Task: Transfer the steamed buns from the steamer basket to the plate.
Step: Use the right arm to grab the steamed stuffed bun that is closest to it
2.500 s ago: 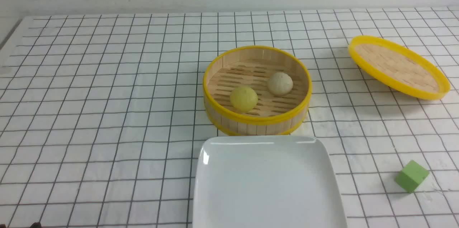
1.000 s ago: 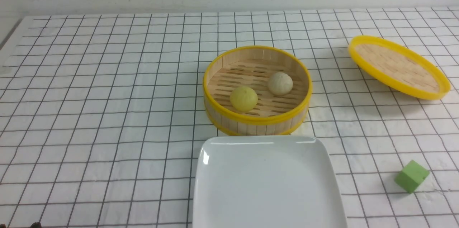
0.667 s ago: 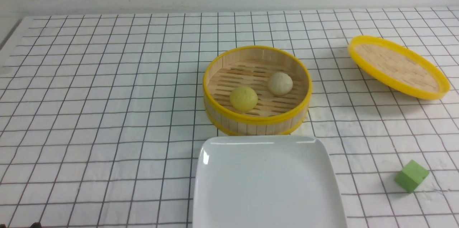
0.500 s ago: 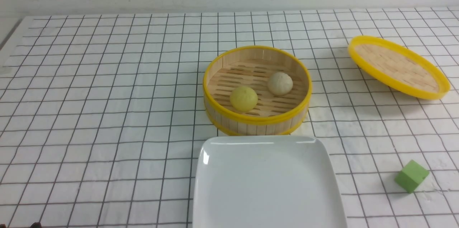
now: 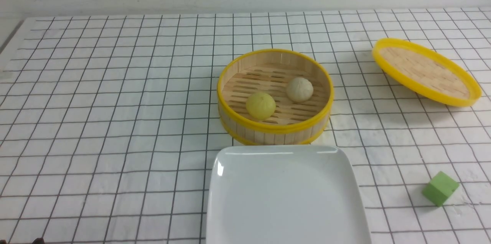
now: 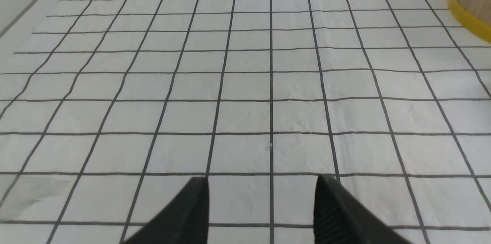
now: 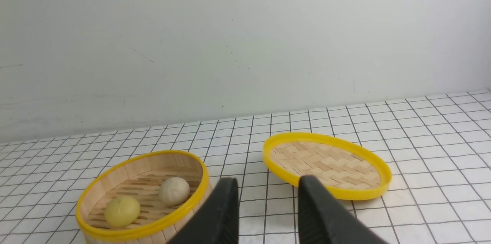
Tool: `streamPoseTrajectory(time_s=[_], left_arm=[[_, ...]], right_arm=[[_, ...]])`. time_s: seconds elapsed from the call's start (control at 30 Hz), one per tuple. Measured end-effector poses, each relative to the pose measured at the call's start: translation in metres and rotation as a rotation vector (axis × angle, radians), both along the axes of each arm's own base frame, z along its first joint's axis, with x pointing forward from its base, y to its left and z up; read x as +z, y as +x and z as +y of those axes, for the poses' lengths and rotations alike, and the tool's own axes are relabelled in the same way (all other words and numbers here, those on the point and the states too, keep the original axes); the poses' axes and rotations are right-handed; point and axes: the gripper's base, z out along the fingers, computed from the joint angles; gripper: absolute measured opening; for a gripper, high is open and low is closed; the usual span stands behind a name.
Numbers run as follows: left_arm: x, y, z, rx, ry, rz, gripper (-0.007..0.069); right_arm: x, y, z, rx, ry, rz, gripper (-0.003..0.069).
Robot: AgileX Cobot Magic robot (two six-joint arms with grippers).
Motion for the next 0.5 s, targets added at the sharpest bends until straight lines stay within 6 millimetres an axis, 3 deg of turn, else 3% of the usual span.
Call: streamPoseTrajectory(time_s=[0.2,0.5], left_arm=[[0.001,0.000,-0.001,-0.001,-0.018,-0.015,0.0389],[0.019,0.004,-0.004,0.041,-0.452,-0.239,0.0389]], right_arm=[[0.000,0.000,0.000,0.000,0.000,0.002,0.0240],[-0.003,-0.001,0.006,0.060,0.057,0.040,0.0240]])
